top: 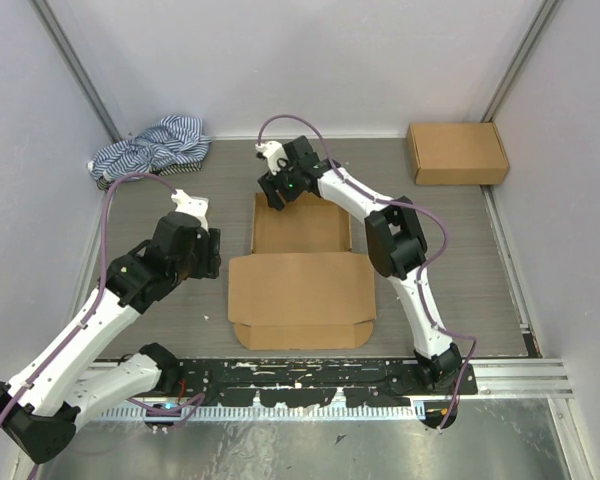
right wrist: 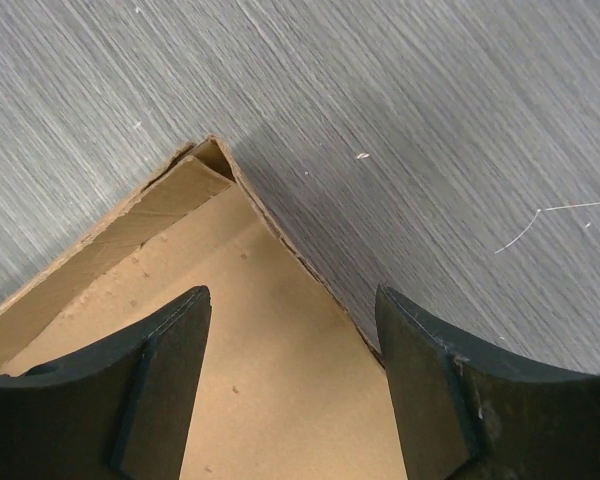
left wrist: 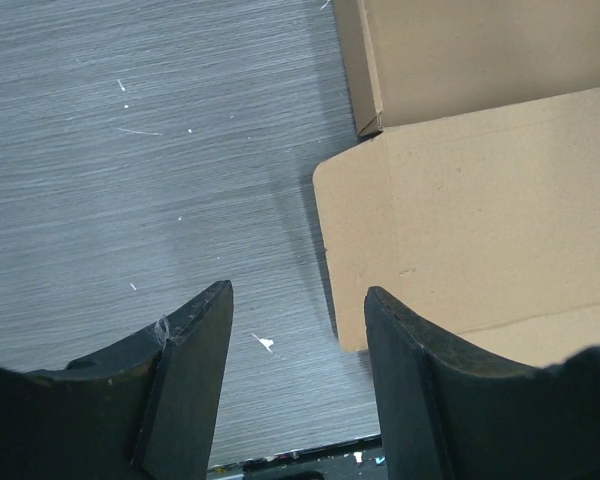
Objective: Fold the paper box
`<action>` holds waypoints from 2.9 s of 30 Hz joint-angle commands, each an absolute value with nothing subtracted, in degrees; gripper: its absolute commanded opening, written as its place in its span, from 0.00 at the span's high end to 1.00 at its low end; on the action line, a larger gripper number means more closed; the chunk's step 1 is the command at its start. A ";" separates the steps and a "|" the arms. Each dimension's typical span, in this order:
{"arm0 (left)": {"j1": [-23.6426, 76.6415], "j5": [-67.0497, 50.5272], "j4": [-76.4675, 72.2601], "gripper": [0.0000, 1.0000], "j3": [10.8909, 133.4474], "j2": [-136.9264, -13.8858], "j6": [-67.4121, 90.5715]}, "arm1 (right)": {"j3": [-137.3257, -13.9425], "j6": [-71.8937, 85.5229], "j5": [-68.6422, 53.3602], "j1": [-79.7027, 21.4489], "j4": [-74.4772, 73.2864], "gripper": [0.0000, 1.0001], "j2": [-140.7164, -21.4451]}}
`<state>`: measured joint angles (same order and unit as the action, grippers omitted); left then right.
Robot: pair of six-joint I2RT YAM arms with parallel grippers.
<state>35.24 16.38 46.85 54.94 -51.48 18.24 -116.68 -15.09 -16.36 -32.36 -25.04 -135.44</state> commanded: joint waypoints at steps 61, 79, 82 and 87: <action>35.22 17.21 46.64 0.38 53.97 -48.49 18.92 | -84.70 11.26 8.50 -48.37 -25.40 0.23 -101.44; 35.22 18.07 46.82 0.38 54.35 -50.43 18.81 | -90.69 13.86 1.24 -48.43 -22.57 0.38 -113.30; 35.24 18.15 46.93 0.38 54.39 -50.69 18.83 | -90.35 14.23 1.62 -48.43 -22.28 0.39 -112.26; 35.18 18.28 46.85 0.38 54.33 -50.76 18.81 | -90.34 14.89 0.33 -48.43 -21.39 0.41 -111.64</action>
